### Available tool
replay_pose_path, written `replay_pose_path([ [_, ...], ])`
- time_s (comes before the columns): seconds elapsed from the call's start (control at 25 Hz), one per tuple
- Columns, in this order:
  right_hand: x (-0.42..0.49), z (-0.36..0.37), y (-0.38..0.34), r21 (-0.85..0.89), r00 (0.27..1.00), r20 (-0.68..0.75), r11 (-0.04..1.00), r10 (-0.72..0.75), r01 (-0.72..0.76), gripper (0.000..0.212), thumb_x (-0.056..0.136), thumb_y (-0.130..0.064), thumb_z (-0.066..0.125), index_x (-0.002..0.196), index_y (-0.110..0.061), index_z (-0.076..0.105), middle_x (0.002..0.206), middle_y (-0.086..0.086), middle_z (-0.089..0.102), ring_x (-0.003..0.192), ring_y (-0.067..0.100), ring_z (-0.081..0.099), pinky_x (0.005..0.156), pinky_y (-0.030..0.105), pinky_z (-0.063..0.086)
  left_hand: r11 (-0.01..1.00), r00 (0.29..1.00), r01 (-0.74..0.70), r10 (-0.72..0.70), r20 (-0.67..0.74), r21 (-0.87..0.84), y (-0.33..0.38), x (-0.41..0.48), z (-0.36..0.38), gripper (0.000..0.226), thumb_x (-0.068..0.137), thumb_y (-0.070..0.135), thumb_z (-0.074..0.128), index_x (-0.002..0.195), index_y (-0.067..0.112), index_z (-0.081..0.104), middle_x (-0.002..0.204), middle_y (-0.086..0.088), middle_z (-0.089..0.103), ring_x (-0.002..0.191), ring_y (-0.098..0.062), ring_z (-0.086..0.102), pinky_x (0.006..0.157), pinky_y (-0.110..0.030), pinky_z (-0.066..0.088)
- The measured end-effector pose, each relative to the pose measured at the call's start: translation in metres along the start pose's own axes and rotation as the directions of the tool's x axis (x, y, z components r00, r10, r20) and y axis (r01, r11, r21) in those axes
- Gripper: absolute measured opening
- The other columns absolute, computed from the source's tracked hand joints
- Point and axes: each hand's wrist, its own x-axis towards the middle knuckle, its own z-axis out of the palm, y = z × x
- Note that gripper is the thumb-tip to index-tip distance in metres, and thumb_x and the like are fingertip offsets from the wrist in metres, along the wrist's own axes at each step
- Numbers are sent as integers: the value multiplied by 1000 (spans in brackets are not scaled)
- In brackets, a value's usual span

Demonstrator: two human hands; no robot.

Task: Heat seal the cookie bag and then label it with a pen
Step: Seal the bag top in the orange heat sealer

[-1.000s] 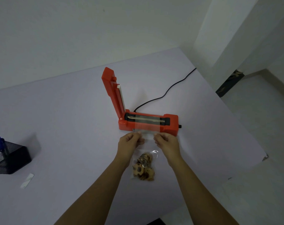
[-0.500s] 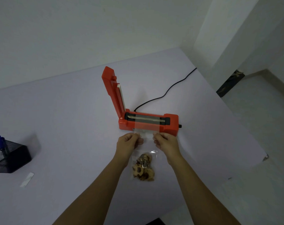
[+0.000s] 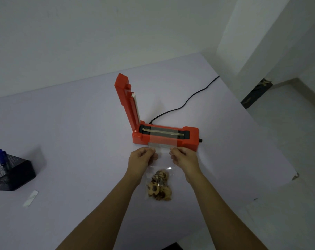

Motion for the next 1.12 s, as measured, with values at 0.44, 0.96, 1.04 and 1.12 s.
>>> replay_pose_path([
  [0.44, -1, -22, -63, -379, 668, -223, 695, -710, 611, 18, 92, -20, 50, 78, -24, 61, 73, -4, 62, 67, 1, 55, 65, 20, 43, 1000, 1000, 14, -14, 14, 0, 2, 0, 0, 19, 88, 16, 60, 77, 6, 71, 74, -10, 71, 72, -22, 64, 81, -38, 54],
  [0.96, -4, 36, -220, -298, 120, 921, -470, -370, 831, 89, 65, 15, 34, 147, -10, 13, 157, 7, 13, 144, 18, 12, 115, 37, 10, 1000, 1000, 8, -8, 21, 28, 4, 0, -2, 20, 89, 19, 59, 76, 8, 71, 77, -10, 72, 76, -25, 65, 81, -37, 55],
  [1.04, -1, 40, -227, -284, 123, 940, -528, -319, 800, 88, 67, 14, 34, 147, -12, 12, 157, 5, 13, 144, 17, 10, 115, 36, 8, 1000, 1000, 13, -13, 16, 26, 4, 0, -2, 20, 89, 19, 59, 76, 9, 71, 77, -9, 72, 77, -25, 65, 81, -37, 55],
  [1.12, 3, 42, -230, -268, 123, 950, -551, -286, 790, 85, 68, 12, 32, 147, -13, 14, 156, 3, 16, 144, 16, 12, 115, 36, 7, 1000, 1000, 15, -15, 14, 25, 4, 0, -2, 20, 89, 20, 60, 75, 10, 71, 75, -8, 72, 75, -23, 65, 80, -36, 55],
])
